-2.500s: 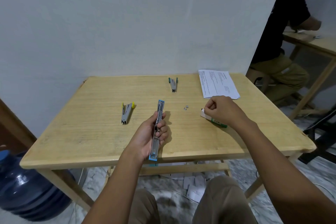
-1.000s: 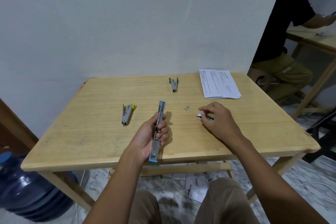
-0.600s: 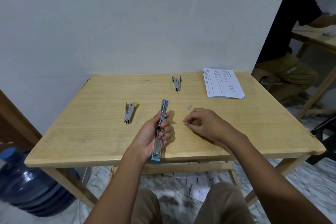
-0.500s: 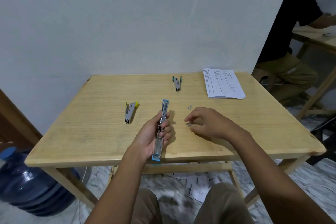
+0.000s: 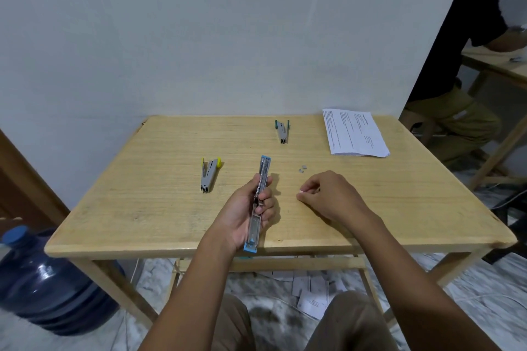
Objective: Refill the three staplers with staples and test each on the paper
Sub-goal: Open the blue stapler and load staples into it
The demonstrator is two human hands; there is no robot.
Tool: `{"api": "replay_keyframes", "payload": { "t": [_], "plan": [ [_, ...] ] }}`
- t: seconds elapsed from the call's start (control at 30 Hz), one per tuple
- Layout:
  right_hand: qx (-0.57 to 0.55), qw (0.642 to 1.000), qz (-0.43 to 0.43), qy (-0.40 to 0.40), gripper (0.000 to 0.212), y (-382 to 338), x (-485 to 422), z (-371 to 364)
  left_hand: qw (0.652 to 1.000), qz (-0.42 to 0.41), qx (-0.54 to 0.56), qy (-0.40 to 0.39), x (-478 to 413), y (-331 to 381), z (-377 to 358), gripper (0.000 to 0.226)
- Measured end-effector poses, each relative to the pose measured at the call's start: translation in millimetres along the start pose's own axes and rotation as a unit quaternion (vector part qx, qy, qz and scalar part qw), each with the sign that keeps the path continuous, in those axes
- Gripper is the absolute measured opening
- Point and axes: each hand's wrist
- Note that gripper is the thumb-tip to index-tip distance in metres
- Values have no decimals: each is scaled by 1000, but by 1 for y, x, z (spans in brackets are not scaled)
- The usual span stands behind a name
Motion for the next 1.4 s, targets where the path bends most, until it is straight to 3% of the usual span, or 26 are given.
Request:
{"api": "replay_keyframes", "payload": {
  "t": [0.17,0.3,0.4,0.63,0.83,1.4],
  "plan": [
    [-40,999,21,17,8,-3,1,1,1000,-3,6,-3,-1,0,1,25],
    [-147,985,84,40,5,-15,6,5,1000,-5,7,-8,-3,0,4,27],
    [-191,971,143,24,1,-31,11,9,999,20,-23,-16,-6,1,9,45],
    [-118,982,145,26,15,-41,5,-4,998,35,-51,-8,-12,0,14,56],
    [-111,983,143,25,3,-43,3,0,998,34,-60,-4,-12,0,13,56],
    [-136,980,142,15,4,-45,3,1,998,31,-55,3,-14,-1,14,56]
  ]
}}
Point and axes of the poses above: each hand's wrist, its own x-axis away from the middle knuckle, its own z-axis out of the back of the hand, y = z × x, and after that the axes turned 8 degrees about x, right-handed
